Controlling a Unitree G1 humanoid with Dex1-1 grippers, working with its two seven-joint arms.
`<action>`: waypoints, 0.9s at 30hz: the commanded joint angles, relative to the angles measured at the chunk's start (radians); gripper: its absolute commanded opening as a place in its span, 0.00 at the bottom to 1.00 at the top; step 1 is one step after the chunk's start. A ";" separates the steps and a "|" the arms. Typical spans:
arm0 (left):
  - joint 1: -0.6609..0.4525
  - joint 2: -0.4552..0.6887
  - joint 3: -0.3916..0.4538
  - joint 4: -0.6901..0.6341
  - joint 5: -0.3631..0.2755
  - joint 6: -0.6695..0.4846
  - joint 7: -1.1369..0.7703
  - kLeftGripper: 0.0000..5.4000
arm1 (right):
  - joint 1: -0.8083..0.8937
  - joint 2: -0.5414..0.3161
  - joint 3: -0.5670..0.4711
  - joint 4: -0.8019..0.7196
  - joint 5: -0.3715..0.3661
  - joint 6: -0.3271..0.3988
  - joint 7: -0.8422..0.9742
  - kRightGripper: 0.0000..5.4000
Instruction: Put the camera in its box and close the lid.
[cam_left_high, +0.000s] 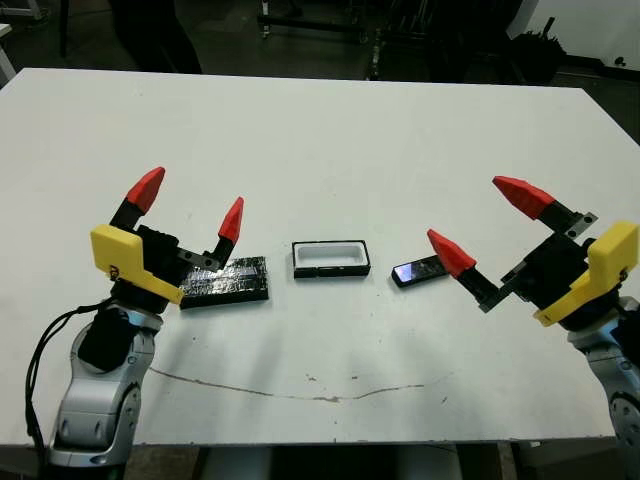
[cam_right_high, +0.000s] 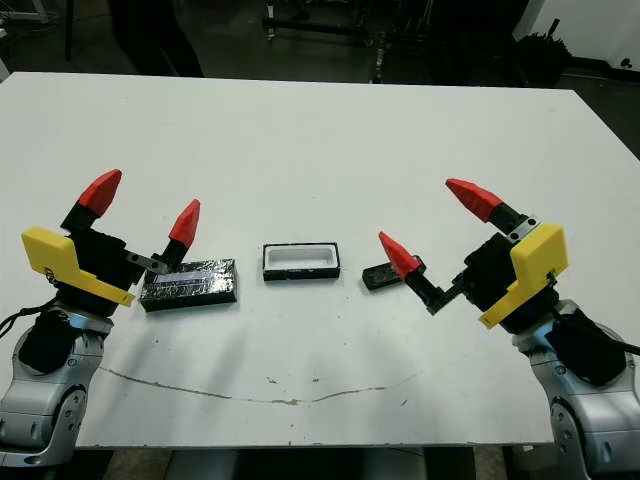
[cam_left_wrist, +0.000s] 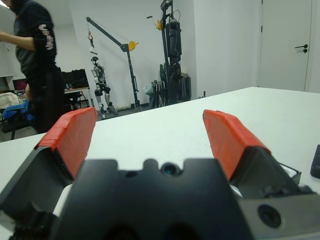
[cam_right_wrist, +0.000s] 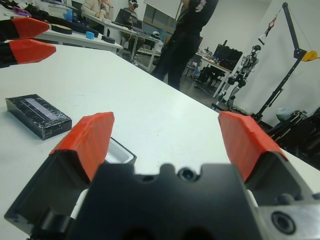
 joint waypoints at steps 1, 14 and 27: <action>0.010 -0.006 0.002 -0.003 -0.005 0.013 0.007 1.00 | 0.001 -0.020 0.002 0.015 -0.002 -0.013 0.017 1.00; 0.021 -0.019 -0.009 -0.020 0.010 0.018 0.028 1.00 | -0.257 -0.257 -0.001 0.279 -0.016 -0.023 0.280 1.00; 0.032 -0.028 -0.019 -0.039 0.022 0.042 0.041 1.00 | -0.846 -0.275 0.361 1.007 -0.227 -0.089 0.824 1.00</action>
